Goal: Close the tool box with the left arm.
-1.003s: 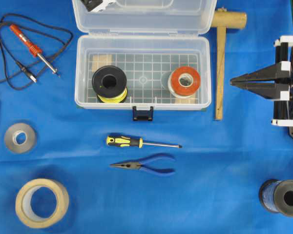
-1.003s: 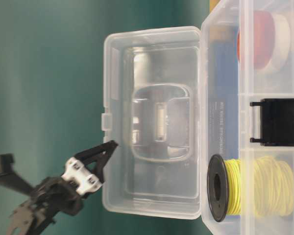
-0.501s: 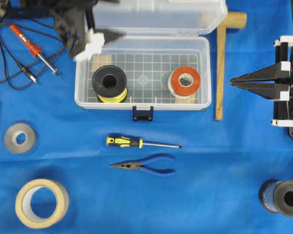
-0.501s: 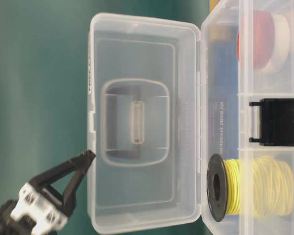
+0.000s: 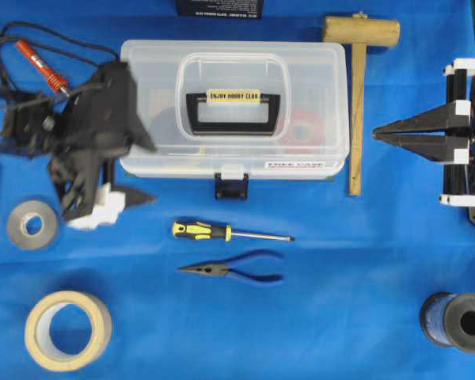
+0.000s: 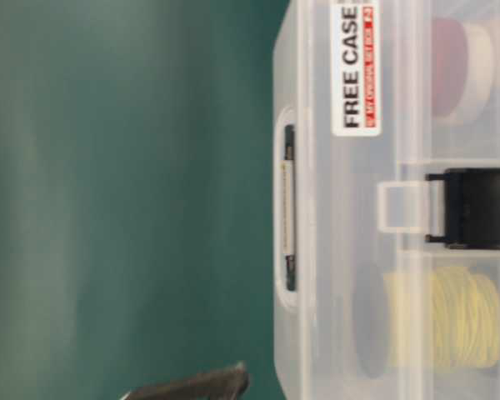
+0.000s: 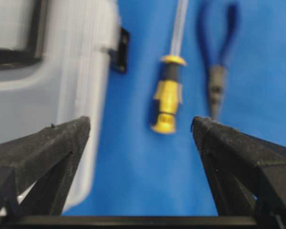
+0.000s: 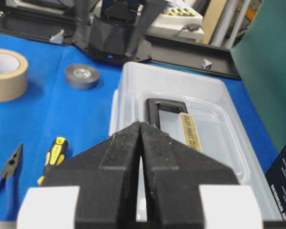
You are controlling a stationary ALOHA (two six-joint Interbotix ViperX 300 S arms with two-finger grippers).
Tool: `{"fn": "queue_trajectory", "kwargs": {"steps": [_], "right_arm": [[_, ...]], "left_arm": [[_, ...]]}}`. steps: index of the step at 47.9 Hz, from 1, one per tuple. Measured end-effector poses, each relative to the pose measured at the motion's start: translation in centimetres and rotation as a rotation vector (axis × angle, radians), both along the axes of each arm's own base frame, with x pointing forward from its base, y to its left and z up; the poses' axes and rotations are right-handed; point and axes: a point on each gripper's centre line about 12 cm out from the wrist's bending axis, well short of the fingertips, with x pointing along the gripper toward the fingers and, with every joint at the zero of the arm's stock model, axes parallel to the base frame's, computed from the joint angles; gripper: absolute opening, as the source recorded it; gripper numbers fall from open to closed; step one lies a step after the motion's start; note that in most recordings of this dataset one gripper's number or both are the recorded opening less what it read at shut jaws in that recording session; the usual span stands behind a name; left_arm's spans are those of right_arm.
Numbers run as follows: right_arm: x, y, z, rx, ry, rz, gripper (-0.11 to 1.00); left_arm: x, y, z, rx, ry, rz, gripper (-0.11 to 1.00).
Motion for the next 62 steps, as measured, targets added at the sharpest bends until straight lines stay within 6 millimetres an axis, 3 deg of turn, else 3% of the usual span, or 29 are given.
{"fn": "queue_trajectory", "kwargs": {"steps": [11, 20, 26, 32, 42, 62], "right_arm": [[0.0, 0.0, 0.0, 0.0, -0.002, 0.0, 0.0], [0.0, 0.0, 0.1, 0.0, -0.005, 0.0, 0.0], [0.0, 0.0, 0.1, 0.0, -0.005, 0.0, 0.0], [-0.1, 0.0, 0.1, 0.0, -0.006, 0.0, 0.0], [-0.2, 0.0, 0.2, -0.001, -0.012, 0.0, 0.0], [-0.2, 0.0, 0.4, -0.002, -0.018, 0.0, 0.0]], "left_arm": [[-2.4, -0.7, 4.0, -0.004, -0.187, -0.028, 0.92], [-6.2, -0.4, 6.6, 0.045, -0.453, -0.062, 0.92], [-9.1, -0.1, 7.0, 0.067, -0.608, -0.068, 0.92], [-11.2, 0.4, 5.9, 0.075, -0.687, -0.043, 0.92], [-13.7, 0.8, 1.9, 0.07, -0.742, -0.024, 0.92], [-15.5, 0.9, -4.4, 0.064, -0.75, -0.015, 0.92]]}}
